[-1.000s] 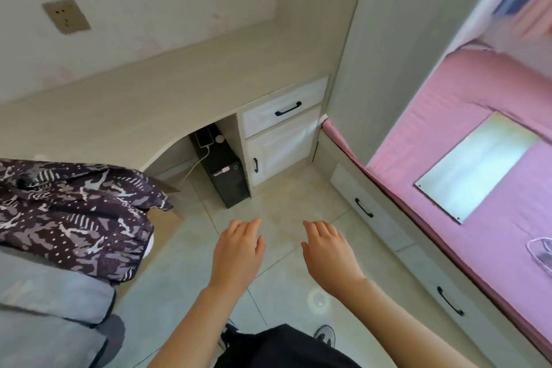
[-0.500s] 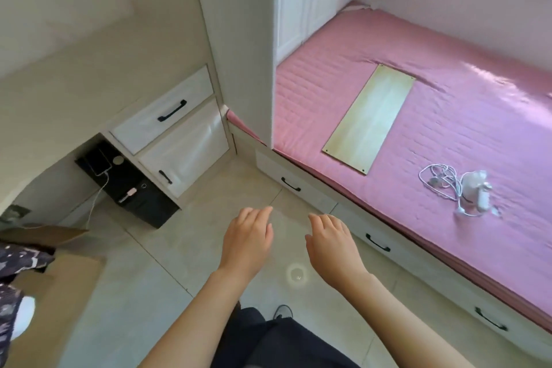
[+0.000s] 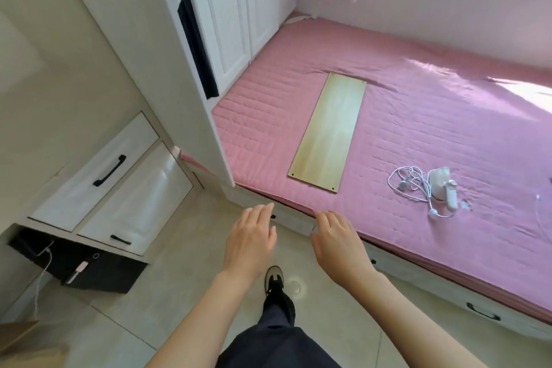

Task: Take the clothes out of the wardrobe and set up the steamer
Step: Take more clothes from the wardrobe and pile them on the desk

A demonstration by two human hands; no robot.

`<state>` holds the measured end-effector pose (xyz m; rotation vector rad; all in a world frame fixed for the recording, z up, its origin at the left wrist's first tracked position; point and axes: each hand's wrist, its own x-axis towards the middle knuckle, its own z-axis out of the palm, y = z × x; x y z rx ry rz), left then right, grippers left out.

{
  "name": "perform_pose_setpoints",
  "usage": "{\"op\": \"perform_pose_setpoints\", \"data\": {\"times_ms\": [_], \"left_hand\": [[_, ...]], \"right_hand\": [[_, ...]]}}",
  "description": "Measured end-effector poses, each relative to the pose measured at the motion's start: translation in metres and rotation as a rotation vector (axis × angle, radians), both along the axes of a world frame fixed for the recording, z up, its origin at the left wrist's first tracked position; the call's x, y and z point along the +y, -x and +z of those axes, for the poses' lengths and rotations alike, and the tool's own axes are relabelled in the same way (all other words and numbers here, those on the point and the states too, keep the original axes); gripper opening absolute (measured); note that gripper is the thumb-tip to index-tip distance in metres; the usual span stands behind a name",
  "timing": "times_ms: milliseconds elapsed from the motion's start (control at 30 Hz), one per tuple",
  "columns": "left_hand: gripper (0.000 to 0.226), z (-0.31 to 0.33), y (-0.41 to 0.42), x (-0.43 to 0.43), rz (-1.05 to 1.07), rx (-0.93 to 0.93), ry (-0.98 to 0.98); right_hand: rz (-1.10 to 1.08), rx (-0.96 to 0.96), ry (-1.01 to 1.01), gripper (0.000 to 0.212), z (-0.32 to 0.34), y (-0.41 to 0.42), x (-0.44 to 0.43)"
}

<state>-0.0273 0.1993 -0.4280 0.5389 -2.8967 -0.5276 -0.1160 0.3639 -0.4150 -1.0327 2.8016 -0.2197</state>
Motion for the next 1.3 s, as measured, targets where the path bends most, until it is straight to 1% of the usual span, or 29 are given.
{"op": "perform_pose_setpoints", "data": {"times_ms": [233, 400, 600, 800, 1067, 1200, 1300], "left_hand": [[0.045, -0.001, 0.083, -0.051, -0.023, 0.018, 0.04], [0.043, 0.002, 0.136, -0.086, -0.047, 0.037, 0.107], [0.045, 0.008, 0.189, -0.12, 0.003, 0.001, 0.138], [0.049, 0.01, 0.237, -0.138, 0.153, -0.053, 0.132], [0.048, 0.026, 0.297, -0.167, 0.406, -0.061, 0.141], [0.046, 0.043, 0.317, -0.193, 0.517, -0.032, 0.141], [0.042, 0.062, 0.331, -0.22, 0.569, 0.016, 0.189]], "right_hand": [[0.056, 0.067, 0.028, 0.051, 0.003, 0.089, -0.059], [0.08, 0.034, 0.036, 0.051, 0.004, 0.144, -0.094], [0.173, 0.048, 0.055, 0.051, 0.003, 0.203, -0.131], [0.356, 0.031, 0.056, 0.048, 0.0, 0.271, -0.168], [0.549, 0.039, 0.083, 0.048, 0.021, 0.359, -0.221], [0.63, 0.066, 0.132, 0.046, 0.037, 0.391, -0.254], [0.691, 0.089, 0.167, 0.046, 0.051, 0.409, -0.285]]}}
